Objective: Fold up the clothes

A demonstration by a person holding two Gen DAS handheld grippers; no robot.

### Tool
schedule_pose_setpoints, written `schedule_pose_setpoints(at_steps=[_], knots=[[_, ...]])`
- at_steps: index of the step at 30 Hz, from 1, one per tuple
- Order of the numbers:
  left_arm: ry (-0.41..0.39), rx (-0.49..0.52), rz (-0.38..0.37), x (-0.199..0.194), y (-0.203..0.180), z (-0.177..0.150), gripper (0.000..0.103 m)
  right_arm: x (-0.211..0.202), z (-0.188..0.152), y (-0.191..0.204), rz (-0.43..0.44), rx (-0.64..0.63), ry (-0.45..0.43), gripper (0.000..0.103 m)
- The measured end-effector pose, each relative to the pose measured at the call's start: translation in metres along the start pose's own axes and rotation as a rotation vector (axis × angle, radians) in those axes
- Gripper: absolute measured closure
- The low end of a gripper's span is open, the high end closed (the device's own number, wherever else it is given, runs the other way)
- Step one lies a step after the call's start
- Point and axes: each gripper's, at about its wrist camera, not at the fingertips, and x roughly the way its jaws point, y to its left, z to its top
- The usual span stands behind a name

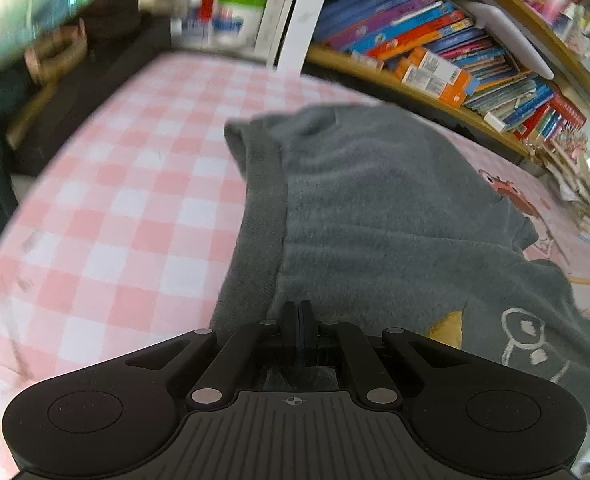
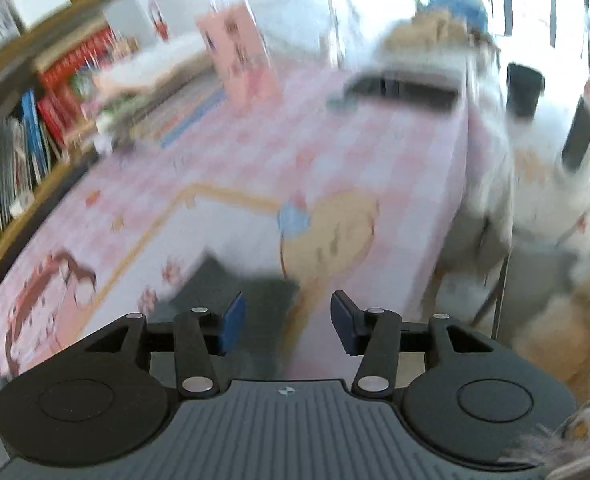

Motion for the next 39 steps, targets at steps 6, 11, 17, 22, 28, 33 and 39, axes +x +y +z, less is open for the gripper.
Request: schedule_pose_setpoints(at_steps=[6, 11, 17, 22, 28, 33, 39], knots=[[-0.036, 0.042, -0.022, -0.004, -0.017, 0.002, 0.098, 0.008, 0.009, 0.063, 0.273, -0.148, 0.112, 0.054], [0.014, -0.033, -0.005, 0.005, -0.013, -0.005, 0.098, 0.045, -0.019, 0.150, 0.471, -0.272, 0.322, 0.053], [0.029, -0.079, 0.013, 0.005, -0.008, -0.015, 0.098, 0.072, -0.043, 0.245, 0.614, -0.457, 0.431, 0.050], [0.030, -0.065, 0.030, 0.007, -0.012, -0.014, 0.098, 0.086, -0.059, 0.281, 0.632, -0.508, 0.478, 0.050], [0.024, -0.088, 0.026, 0.006, -0.010, -0.015, 0.098, 0.095, -0.080, 0.311, 0.617, -0.562, 0.514, 0.058], [0.016, -0.094, 0.031, 0.007, -0.010, -0.016, 0.098, 0.091, -0.091, 0.317, 0.663, -0.594, 0.550, 0.085], [0.017, -0.103, 0.020, 0.007, -0.008, -0.016, 0.098, 0.071, -0.076, 0.308, 0.724, -0.540, 0.461, 0.097]])
